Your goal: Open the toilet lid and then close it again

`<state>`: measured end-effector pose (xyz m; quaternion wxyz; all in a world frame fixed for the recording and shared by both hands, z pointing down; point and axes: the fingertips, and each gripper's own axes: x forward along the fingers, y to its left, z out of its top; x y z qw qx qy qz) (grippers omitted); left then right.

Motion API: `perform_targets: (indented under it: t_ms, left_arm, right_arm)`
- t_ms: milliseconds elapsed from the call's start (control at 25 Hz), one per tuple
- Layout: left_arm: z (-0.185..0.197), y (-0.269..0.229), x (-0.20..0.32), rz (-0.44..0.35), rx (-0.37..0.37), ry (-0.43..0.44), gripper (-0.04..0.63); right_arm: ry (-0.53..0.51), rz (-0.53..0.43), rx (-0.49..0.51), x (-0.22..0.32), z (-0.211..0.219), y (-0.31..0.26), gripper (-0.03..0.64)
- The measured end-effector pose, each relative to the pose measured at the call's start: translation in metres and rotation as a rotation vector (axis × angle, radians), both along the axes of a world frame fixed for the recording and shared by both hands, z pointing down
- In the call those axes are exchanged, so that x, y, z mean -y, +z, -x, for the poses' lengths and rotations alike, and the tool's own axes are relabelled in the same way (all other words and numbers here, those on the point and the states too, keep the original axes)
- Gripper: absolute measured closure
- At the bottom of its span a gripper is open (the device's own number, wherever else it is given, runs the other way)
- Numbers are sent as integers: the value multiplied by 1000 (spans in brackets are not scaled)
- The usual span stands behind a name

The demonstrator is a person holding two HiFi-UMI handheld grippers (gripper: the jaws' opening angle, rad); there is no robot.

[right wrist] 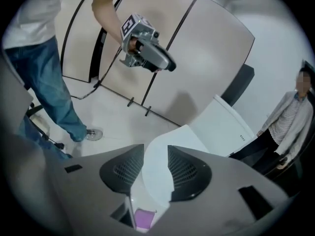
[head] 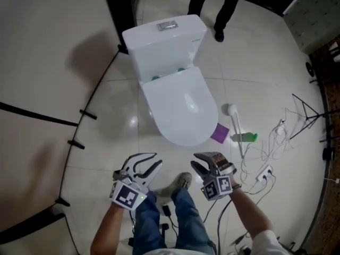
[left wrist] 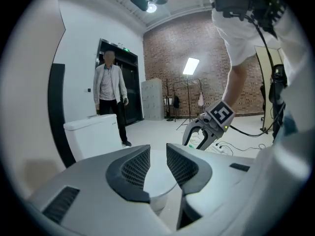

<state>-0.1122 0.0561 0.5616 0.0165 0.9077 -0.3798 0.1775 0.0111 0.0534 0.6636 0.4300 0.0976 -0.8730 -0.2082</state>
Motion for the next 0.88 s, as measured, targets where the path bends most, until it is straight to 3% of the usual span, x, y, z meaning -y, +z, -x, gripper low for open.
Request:
perform_targets:
  t_ms: [200,400,600,880]
  left_arm:
    - [-2,48,-1,33,-9,43,500]
    - [-3,82,-8,69,-38,55,499]
    - [-6,98,-11,75,-45,62,500]
    - [-10,100,-1,83,-56,42,499]
  right_arm:
    - [18,-68,-116,19,6,96,468]
    - [21,-77,-236,43,1,166,458]
    - [-38,-94,-290,46,2,189,459]
    - [-83,-86,-291,45,4,185,488]
